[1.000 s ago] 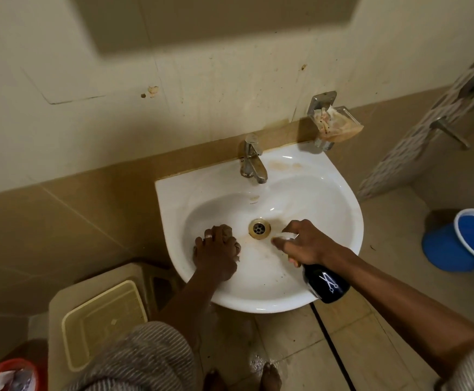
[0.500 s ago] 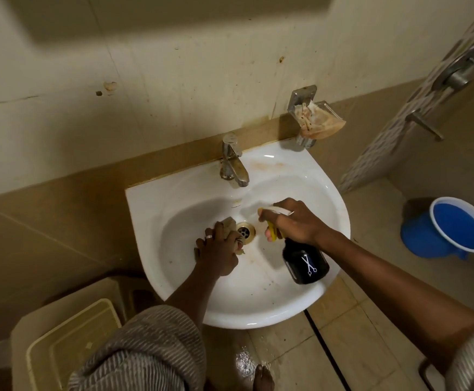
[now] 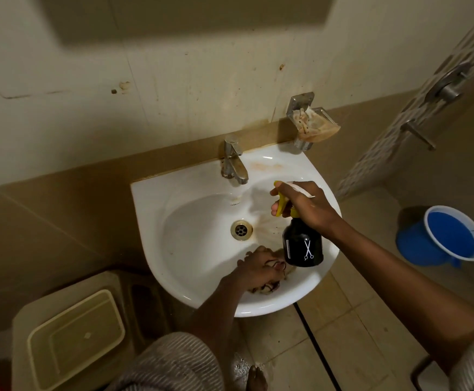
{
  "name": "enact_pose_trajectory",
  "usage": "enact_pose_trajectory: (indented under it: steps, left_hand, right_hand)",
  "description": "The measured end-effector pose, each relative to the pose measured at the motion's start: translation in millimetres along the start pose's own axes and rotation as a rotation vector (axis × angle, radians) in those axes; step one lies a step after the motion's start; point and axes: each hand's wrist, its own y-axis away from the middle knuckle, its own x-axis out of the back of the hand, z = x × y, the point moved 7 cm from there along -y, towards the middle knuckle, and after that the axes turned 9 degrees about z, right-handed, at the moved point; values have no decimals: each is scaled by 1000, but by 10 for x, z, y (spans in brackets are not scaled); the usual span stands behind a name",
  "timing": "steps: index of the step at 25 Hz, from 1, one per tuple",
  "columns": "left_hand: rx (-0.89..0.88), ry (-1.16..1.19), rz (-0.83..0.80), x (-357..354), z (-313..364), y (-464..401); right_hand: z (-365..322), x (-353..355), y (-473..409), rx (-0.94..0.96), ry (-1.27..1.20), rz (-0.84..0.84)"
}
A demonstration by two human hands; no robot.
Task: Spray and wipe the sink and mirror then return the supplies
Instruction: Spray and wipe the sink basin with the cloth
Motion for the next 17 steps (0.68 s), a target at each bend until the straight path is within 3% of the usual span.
enact_pose_trajectory:
  steps: [5, 11, 15, 17]
  left_hand:
    - [-55, 64, -96, 283, -106, 428]
    - [-61, -355, -260, 913, -304, 846]
    - [140, -505, -233, 1650, -331, 959]
    - [127, -445, -58, 2059, -234, 932]
  right_hand:
    - [-125, -171, 69, 40, -31, -36]
    - [-255, -543, 173, 91, -64, -110]
    - [-326, -618, 164, 87, -114, -139]
    - [-328, -625, 140, 87, -147, -151]
